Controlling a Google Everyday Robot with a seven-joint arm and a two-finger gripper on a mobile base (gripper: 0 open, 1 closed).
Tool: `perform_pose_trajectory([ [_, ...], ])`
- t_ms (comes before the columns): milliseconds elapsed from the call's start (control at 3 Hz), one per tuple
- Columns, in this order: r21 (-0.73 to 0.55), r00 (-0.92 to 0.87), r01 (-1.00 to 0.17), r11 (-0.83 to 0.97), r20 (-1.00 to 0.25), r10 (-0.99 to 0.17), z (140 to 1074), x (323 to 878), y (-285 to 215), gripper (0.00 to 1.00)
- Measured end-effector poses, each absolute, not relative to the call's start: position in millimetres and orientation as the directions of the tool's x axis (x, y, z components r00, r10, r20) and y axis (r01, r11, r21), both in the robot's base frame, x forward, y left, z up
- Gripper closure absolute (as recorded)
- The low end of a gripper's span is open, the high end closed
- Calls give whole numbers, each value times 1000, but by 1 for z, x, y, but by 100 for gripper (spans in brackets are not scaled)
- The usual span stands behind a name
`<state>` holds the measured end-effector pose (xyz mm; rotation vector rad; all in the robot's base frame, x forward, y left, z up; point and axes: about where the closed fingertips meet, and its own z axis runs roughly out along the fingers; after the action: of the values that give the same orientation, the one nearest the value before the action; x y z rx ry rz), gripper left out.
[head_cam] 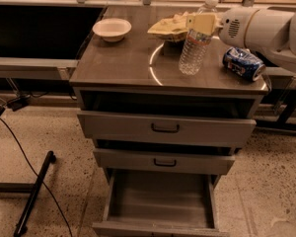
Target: Pick water bottle from bottom drawer and place on counter
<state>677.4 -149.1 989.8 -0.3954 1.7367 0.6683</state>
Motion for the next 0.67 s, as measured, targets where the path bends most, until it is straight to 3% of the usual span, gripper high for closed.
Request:
perform_pose_trajectory([
  [333, 187, -241, -589, 786, -969, 50, 978, 684, -146, 100],
  [667, 142, -250, -600, 787, -968, -16, 960, 691, -140, 73],
])
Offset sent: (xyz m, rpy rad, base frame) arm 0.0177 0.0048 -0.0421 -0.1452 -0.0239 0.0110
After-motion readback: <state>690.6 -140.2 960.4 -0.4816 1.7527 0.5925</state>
